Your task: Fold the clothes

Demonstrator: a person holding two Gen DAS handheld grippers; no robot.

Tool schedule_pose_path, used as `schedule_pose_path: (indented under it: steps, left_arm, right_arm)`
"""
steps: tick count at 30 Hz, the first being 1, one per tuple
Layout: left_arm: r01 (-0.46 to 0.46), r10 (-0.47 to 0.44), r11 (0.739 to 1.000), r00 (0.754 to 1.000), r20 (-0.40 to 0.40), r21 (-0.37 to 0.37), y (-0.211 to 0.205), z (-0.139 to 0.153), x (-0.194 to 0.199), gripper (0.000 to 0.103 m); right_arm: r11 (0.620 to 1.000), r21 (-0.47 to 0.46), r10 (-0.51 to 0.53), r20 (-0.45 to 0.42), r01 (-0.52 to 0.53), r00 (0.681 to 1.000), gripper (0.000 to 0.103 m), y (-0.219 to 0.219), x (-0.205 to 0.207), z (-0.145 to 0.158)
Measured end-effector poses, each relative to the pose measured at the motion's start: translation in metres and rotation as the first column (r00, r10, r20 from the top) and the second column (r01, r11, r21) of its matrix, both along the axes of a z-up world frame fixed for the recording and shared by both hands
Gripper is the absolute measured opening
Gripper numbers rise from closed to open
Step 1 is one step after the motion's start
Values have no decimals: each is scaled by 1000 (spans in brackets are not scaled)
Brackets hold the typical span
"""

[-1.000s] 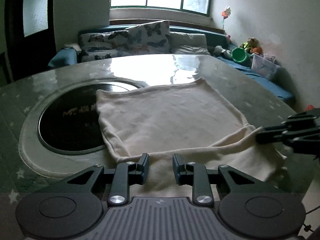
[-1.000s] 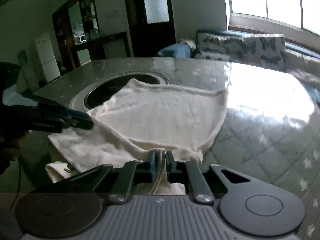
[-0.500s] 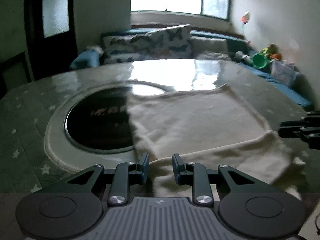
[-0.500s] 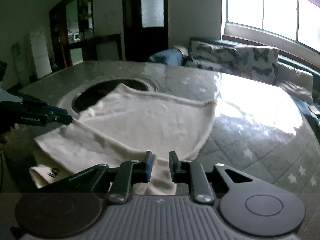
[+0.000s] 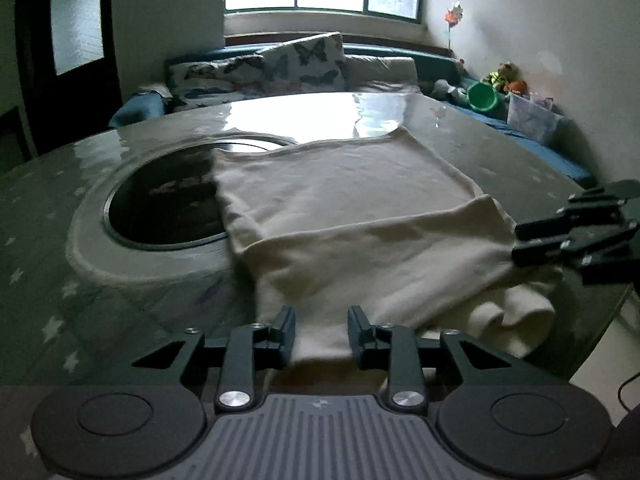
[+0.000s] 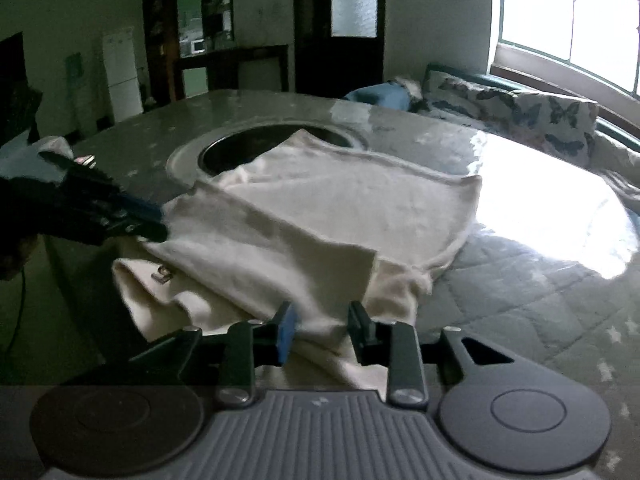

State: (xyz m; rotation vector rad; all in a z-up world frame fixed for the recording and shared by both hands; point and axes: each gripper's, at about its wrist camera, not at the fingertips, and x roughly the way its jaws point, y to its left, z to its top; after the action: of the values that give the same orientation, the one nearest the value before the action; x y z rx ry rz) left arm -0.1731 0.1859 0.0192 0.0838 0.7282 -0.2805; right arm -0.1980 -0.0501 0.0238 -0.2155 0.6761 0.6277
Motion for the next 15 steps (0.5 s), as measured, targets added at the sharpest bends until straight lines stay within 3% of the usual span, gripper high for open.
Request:
schedule_pose_path:
  steps: [4,8,15]
  left_arm:
    - [-37,37,999,999,-3,-2,12,-1,-13,36]
    - [-59,59,998,998,-21,-6,18,-5,-18,37]
    - [-23,21,999,999,47,35,14,13,-23,36]
  right_arm:
    - [1000,31,4,11,-4,1000,32,-3,-4,7]
    - [1000,8,6,-24,-6,1000,32,0,1,-8]
    - [1000,26,11,25,-11,1000,32,-2,-2,10]
